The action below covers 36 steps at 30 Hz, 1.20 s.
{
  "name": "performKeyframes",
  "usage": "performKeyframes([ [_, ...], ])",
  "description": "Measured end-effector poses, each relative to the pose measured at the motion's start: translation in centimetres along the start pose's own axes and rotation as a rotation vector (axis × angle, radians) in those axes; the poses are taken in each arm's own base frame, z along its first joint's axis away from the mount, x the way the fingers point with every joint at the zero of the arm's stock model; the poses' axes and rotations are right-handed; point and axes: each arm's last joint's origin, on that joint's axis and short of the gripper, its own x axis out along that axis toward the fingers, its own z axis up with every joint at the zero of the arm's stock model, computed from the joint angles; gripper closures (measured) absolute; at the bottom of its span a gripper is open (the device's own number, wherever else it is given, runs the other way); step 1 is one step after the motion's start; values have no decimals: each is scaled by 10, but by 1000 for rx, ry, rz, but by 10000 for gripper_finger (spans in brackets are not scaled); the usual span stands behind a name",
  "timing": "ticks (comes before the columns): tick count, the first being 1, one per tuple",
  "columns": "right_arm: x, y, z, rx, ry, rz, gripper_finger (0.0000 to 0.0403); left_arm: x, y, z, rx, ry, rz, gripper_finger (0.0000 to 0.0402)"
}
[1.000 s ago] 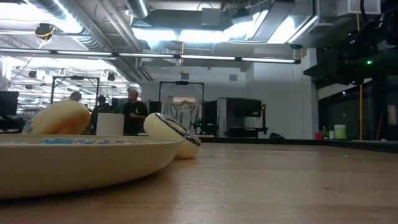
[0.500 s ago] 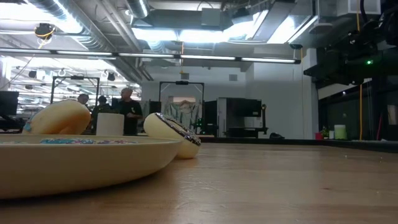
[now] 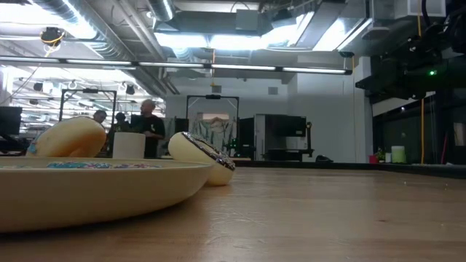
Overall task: Pick & Place donuts
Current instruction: Put the small pink donut on the gray plate
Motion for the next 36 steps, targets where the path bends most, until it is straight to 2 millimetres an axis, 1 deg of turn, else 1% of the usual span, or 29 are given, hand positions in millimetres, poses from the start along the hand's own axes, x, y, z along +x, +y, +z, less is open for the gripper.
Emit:
performKeyframes([
  [11,0,0,0,0,1,0,38,8,36,33,-18,-28,12,256],
  [16,0,0,0,0,0,0,38,15,50,45,-42,-32,31,256],
  [26,0,0,0,0,0,0,38,30,73,65,-67,-25,75,256],
  [31,0,0,0,0,1,0,38,43,84,74,-76,-20,112,256],
  [36,0,0,0,0,0,0,38,57,88,83,-69,-57,97,256],
])
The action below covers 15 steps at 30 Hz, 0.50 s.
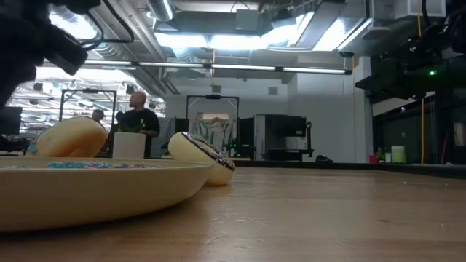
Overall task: Pick & Place donuts
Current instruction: Put the small pink donut on the gray plate
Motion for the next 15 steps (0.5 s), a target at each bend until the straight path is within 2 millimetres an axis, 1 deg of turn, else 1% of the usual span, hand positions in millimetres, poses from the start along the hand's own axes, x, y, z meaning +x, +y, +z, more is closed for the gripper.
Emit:
performKeyframes([
  [6,0,0,0,0,0,0,38,11,1,4,-9,-32,17,256],
  [11,0,0,0,0,0,0,38,27,1,7,-11,-21,35,256],
  [15,0,0,0,0,0,0,38,33,-1,9,-11,-34,60,256],
])
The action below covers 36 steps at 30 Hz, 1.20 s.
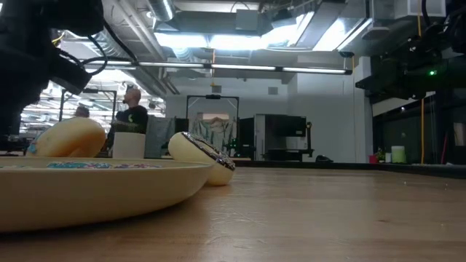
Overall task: Pick & Place donuts
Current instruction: Put the small pink donut on the gray plate
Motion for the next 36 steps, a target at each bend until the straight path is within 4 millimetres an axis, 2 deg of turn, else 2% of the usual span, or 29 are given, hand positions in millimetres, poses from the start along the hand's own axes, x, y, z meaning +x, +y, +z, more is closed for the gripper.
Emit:
performKeyframes([
  [13,0,0,0,0,0,0,38,16,-16,2,31,-8,-8,256],
  [30,0,0,0,0,0,0,38,32,-17,-6,22,20,-45,256],
  [36,0,0,0,0,0,0,38,32,-17,-6,38,11,-44,256],
])
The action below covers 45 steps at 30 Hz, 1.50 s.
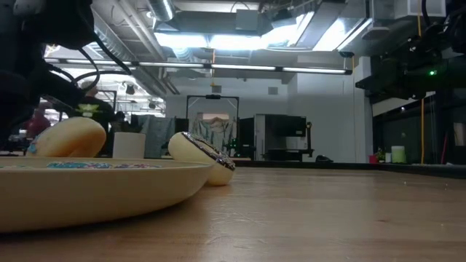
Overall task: Pick & Place donuts
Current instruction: Put the small pink donut on the gray plate
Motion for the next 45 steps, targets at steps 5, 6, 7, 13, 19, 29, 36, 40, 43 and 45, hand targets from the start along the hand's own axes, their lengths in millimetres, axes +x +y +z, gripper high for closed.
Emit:
performKeyframes([
  [5,0,0,0,0,0,0,38,2,1,0,10,1,0,265],
  [6,0,0,0,0,0,0,38,3,2,-1,10,4,1,270],
  [7,0,0,0,0,0,0,38,5,3,-1,10,9,-1,275],
  [13,0,0,0,0,0,0,38,8,4,-2,11,23,-12,305],
  [19,0,0,0,0,0,0,38,8,4,-2,11,20,-10,319],
  [29,0,0,0,0,-1,0,38,8,4,-2,11,19,-9,335],
  [36,0,0,0,0,0,0,38,5,3,-2,19,20,-5,363],
  [40,0,0,0,0,0,0,38,2,2,-1,37,21,-20,377],
  [43,0,0,0,0,0,0,38,0,1,-2,44,27,-13,380],
  [45,0,0,0,0,0,0,38,-2,1,-2,65,31,-7,380],
])
